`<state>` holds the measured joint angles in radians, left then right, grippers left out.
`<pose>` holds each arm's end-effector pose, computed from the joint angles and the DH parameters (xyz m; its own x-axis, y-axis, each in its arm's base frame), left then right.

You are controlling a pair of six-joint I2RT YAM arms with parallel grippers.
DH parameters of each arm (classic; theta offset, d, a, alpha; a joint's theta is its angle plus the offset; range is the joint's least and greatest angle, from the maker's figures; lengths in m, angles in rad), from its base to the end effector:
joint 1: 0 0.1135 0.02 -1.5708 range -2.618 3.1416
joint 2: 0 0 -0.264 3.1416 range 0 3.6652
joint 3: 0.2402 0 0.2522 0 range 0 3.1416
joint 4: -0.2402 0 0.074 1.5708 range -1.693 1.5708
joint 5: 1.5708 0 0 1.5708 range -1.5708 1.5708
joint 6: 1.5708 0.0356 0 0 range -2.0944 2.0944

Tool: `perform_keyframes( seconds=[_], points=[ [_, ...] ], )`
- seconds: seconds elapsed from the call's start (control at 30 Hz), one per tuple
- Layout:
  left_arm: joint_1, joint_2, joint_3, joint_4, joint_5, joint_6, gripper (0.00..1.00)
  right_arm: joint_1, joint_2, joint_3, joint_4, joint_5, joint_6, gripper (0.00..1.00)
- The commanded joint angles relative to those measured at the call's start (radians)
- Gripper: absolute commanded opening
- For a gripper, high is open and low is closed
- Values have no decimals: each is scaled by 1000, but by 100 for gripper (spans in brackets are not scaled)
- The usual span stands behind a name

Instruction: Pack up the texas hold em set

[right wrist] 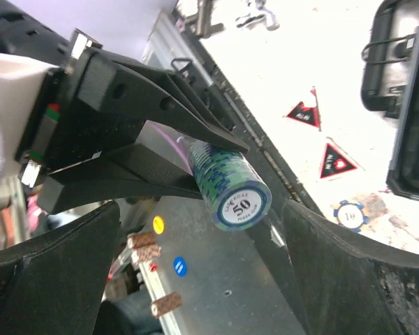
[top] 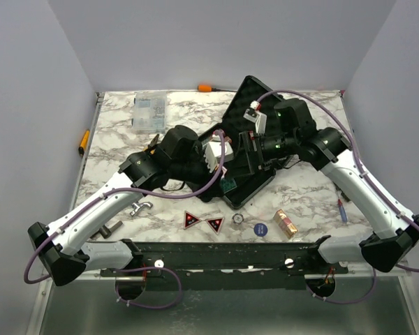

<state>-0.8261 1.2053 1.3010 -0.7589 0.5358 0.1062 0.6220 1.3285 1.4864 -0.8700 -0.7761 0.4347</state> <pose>0.1535 -0.1933 0.3788 -0.3190 0.4805 -0.8169 0.9440 0.2373 -0.2290 0.2003 0.1743 0.4026 -0.8383 -0.2312 -0.4938 -0.5444 0.4062 0.7340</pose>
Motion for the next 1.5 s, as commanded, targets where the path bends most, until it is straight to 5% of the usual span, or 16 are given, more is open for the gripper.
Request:
perform_keyframes(
  seconds=[0.0, 0.27, 0.67, 1.13, 1.47],
  points=[
    [0, -41, -22, 53, -71, -13, 0, 5, -66, 40, -28, 240, 0, 100],
    [22, -37, -24, 64, -250, -30, 0, 5, -157, -12, 29, 566, 103, 100],
    [137, 73, 33, 58, -371, -53, 0, 5, -193, -46, 3, 719, 144, 100],
    [237, 290, 131, 25, -442, -49, 0, 5, -160, -65, 12, 725, 120, 100],
    [283, 499, 285, -84, -354, -13, 0, 6, -105, -63, 27, 693, 97, 100]
  ],
)
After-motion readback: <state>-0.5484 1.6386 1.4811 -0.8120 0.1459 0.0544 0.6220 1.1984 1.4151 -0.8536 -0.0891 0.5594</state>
